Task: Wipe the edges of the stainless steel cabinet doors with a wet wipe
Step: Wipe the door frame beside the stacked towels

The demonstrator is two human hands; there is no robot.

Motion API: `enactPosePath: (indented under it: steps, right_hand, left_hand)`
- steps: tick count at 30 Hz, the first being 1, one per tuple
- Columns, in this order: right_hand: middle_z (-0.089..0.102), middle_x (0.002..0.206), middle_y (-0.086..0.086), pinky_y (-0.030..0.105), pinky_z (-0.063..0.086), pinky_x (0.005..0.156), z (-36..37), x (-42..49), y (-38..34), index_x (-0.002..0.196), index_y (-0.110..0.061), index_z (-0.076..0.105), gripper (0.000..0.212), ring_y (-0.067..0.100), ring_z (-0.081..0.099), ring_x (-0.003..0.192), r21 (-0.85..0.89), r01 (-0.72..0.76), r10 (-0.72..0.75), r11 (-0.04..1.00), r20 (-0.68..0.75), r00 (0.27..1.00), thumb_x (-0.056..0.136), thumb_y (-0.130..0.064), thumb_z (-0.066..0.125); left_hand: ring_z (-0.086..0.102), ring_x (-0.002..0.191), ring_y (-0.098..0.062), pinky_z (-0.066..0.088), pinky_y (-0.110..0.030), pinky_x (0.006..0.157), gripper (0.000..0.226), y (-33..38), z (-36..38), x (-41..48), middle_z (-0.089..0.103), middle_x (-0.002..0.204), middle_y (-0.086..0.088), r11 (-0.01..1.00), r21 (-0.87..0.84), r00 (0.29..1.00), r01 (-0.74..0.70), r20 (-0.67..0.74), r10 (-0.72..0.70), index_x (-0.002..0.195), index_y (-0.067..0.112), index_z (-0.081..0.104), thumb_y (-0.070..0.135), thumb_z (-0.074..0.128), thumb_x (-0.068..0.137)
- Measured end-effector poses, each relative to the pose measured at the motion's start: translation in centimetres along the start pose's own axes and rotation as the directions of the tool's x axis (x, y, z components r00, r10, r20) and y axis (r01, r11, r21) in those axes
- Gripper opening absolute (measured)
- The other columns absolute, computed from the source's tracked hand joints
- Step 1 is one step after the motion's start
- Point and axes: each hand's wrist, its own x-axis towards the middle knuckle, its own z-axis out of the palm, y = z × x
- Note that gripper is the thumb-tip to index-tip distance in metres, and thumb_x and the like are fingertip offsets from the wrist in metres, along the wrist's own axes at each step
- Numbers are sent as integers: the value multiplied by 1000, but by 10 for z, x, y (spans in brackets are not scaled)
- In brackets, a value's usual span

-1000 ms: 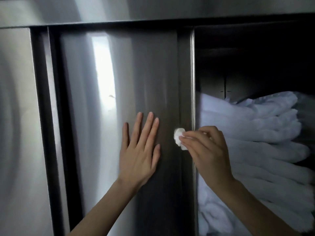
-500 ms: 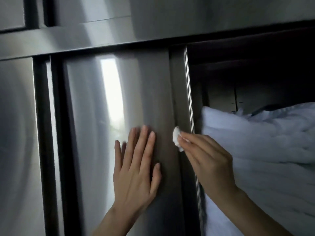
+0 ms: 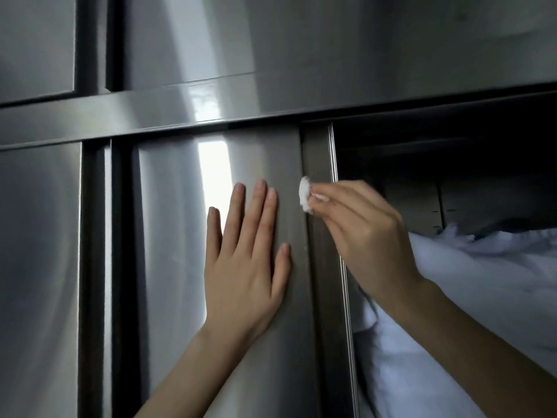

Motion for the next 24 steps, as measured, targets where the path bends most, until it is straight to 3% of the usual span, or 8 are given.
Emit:
enactPosePath:
  steps: [7, 10, 13, 16, 21, 24]
  right_hand:
    - [72, 89, 8, 36, 51, 66, 8, 72, 17, 82, 0, 72, 12, 27, 62, 80, -108, -56, 52, 993, -36, 998, 86, -3, 61]
    - [72, 93, 10, 34, 51, 70, 2, 19, 2, 88, 1, 73, 16, 28, 64, 79, -60, -10, 5, 998, -75, 997, 90, 0, 57]
    - [71, 100, 14, 35, 55, 78, -9, -58, -21, 95, 4, 73, 14, 26, 68, 90, -9, 19, -19, 1000, 13, 1000, 90, 0, 60]
    - [72, 97, 14, 35, 56, 76, -19, -78, -26, 92, 4, 73, 10, 26, 69, 89, 20, 51, -52, 999, 99, 994, 86, 2, 66]
    - [73, 87, 11, 25, 51, 74, -11, -45, -33, 86, 2, 75, 9, 24, 68, 80, 3, -123, 123, 992, 5, 992, 79, 4, 71]
    - [73, 86, 10, 24, 51, 73, -7, -86, -58, 84, 0, 74, 14, 23, 67, 79, 14, -246, 247, 969, -69, 967, 85, 0, 61]
  left_hand:
    - [10, 150, -22, 8, -48, 121, 60, -1, 0, 0, 18, 161, -1, 1000, -10, 1000, 16, -4, -16, 153, 12, 26, 33, 30, 97]
    - [9, 150, -21, 7, -46, 121, 59, 2, -1, -2, 17, 161, -2, 999, -37, 1000, 21, -11, -21, 153, 12, 24, 33, 29, 97]
    - [10, 150, -21, 8, -44, 122, 58, 11, -1, -19, 18, 161, -5, 997, -74, 1000, -13, 15, 14, 152, 10, 25, 31, 29, 98]
    - [13, 150, -23, 10, -42, 122, 57, 21, -2, -51, 20, 160, -8, 996, -77, 997, -52, 44, 55, 150, 7, 27, 30, 32, 98]
    - [14, 148, -24, 12, -43, 121, 56, 38, 1, -112, 21, 158, -11, 997, -81, 996, 20, 83, -13, 149, 6, 26, 26, 32, 97]
    - [17, 147, -26, 14, -45, 119, 55, 48, 2, -155, 23, 156, -15, 994, -89, 992, 60, 112, -49, 147, 5, 26, 24, 32, 95]
